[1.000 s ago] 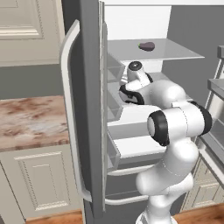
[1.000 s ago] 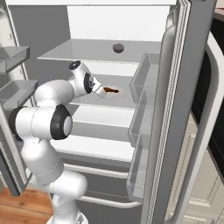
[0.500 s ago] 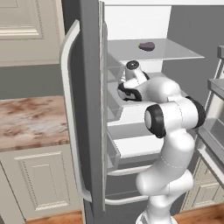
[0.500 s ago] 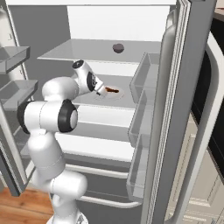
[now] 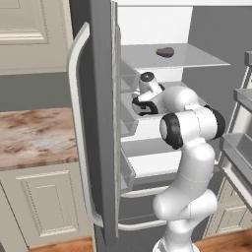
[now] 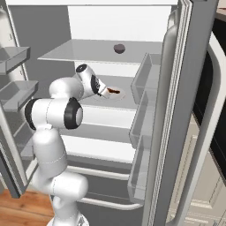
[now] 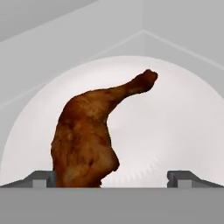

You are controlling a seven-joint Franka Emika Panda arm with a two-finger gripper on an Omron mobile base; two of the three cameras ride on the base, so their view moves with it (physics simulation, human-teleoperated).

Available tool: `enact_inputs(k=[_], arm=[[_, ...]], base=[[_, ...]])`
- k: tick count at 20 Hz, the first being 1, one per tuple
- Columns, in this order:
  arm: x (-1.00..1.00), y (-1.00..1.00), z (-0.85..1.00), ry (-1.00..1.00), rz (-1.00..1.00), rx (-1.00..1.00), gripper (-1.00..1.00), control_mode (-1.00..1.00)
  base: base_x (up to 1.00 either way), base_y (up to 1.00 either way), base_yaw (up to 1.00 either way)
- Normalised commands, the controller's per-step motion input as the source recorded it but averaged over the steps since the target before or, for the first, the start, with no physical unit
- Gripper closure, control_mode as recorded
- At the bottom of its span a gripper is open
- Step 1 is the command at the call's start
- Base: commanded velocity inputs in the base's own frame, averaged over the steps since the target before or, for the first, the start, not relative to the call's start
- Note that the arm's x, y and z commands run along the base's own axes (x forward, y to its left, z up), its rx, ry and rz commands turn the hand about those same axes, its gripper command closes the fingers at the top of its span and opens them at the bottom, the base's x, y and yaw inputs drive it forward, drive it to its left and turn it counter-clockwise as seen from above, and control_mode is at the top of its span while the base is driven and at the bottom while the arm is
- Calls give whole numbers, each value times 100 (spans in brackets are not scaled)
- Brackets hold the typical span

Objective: Transport the chicken drumstick from the fridge to the microwave and turn on the microwave.

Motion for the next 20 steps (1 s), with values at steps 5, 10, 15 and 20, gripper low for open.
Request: enact_inputs(k=[5,10,15,20], arm=[[24,0,-5,3,0,0,-100,-100],[25,0,-3,4,0,0,-100,-100],[25,0,-10,1,0,0,-100,-100],[21,0,-27,0,0,-1,-100,-100]], base=[[0,0,0],[0,0,0],[0,0,0],[0,0,0]])
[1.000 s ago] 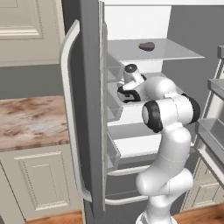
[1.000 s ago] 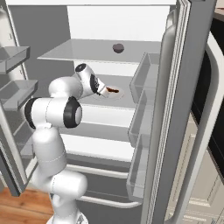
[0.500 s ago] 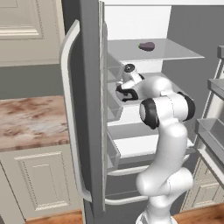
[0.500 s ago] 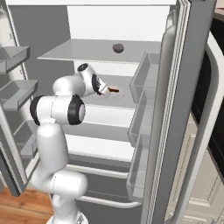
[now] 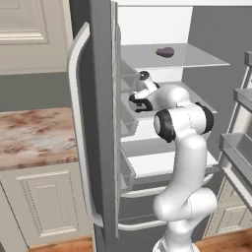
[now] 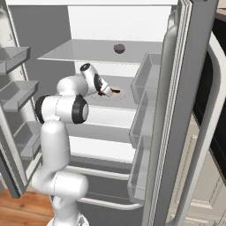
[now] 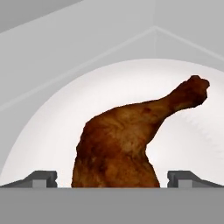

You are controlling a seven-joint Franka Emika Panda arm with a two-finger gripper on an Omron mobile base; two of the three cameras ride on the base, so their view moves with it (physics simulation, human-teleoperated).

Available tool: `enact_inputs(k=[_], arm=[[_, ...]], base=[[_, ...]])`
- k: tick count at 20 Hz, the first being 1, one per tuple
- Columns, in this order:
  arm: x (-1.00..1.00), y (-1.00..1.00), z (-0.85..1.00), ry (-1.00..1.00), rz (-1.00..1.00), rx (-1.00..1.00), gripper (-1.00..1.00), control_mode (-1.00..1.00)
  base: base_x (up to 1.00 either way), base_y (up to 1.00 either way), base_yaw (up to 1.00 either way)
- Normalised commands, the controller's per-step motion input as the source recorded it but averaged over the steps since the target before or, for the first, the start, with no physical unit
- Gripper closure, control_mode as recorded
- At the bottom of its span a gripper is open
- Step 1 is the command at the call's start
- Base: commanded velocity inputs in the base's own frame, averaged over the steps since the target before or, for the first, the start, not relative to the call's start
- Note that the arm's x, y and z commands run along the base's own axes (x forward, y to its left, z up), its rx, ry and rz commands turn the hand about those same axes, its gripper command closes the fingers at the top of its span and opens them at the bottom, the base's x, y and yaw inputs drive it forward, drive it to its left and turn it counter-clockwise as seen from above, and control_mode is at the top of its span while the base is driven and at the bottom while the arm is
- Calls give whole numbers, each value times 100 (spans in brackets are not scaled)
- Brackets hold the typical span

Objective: Transport the chicken drumstick from the fridge to the microwave and turn on the microwave.

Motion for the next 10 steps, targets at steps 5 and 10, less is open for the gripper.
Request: enact_inputs(k=[5,10], arm=[[15,0,-32,0,0,-1,-100,-100],[2,0,-27,0,-1,0,-100,-100]], base=[[0,0,0],[0,0,0]])
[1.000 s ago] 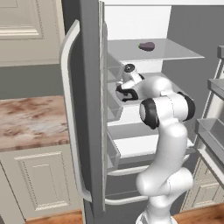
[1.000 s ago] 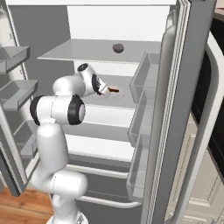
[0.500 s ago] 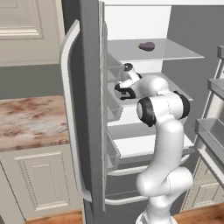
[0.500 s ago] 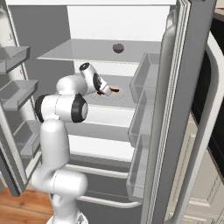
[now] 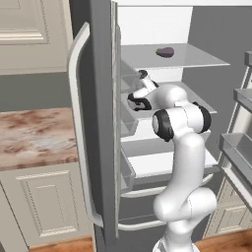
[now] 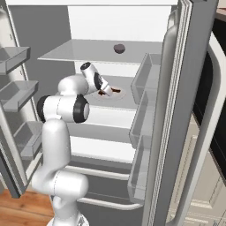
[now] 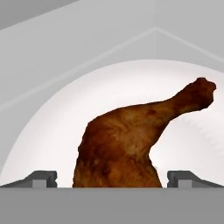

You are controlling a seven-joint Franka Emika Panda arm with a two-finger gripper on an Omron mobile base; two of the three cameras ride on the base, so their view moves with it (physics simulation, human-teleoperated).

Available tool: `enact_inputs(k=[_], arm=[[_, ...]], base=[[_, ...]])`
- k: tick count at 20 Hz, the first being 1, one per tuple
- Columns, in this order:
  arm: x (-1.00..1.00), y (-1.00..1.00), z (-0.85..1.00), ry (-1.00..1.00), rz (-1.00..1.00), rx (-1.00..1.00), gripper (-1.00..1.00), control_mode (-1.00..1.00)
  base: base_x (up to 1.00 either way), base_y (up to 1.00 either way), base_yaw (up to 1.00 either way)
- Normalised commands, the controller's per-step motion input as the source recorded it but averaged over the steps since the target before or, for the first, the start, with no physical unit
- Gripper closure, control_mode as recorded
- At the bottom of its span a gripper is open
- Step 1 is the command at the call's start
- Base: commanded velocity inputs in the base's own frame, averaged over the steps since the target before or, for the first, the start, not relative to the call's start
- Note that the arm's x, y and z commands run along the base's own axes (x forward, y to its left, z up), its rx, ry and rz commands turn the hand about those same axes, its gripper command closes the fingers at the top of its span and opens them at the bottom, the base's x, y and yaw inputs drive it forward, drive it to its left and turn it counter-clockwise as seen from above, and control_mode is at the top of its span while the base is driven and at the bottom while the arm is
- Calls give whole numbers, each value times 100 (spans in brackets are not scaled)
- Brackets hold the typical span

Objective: Transport the chicken drumstick from the fridge to the microwave and turn on the microwave.

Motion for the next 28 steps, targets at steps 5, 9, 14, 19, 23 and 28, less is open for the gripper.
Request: enact_inputs(k=[5,9,14,19,23,28], arm=[[0,0,-21,0,0,0,-100,-100],[0,0,-61,0,0,0,100,-100],[0,-1,-67,-1,0,0,100,-100],[0,-2,-99,-18,-2,-2,100,-100],[0,0,-58,-19,0,0,100,-100],[0,0,0,-1,0,1,100,-100]], base=[[0,0,0],[0,0,0],[0,0,0],[0,0,0],[0,0,0],[0,0,0]])
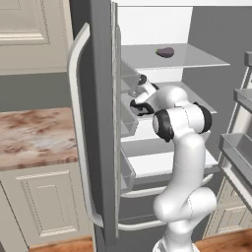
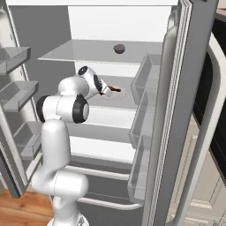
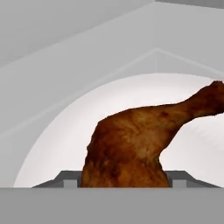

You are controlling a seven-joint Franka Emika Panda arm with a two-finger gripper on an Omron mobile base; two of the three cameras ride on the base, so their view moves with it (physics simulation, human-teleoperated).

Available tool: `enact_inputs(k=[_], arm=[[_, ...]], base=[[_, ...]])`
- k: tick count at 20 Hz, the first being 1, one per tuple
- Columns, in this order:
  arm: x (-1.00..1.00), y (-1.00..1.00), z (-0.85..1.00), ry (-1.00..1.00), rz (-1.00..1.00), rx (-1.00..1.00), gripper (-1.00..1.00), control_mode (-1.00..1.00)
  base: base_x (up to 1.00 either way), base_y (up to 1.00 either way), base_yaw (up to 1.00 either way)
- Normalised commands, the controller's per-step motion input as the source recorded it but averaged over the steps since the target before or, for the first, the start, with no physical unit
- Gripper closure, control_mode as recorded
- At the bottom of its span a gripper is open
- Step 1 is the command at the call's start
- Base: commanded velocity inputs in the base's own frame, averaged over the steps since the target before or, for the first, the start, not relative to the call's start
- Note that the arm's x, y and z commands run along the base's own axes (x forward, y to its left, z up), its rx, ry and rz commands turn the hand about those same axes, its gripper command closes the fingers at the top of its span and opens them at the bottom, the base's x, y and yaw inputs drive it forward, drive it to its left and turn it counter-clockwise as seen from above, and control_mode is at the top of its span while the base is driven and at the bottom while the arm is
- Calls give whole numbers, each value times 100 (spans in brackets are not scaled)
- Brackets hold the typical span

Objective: Transport the chicken drumstick from the fridge to the microwave and turn on the microwave.

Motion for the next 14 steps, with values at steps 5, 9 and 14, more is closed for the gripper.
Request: enact_inputs(k=[5,9,14], arm=[[-4,0,4,-1,0,0,100,-100],[-14,0,5,-2,0,0,100,-100],[-28,0,1,-6,0,0,100,-100]], base=[[0,0,0],[0,0,0],[0,0,0]])
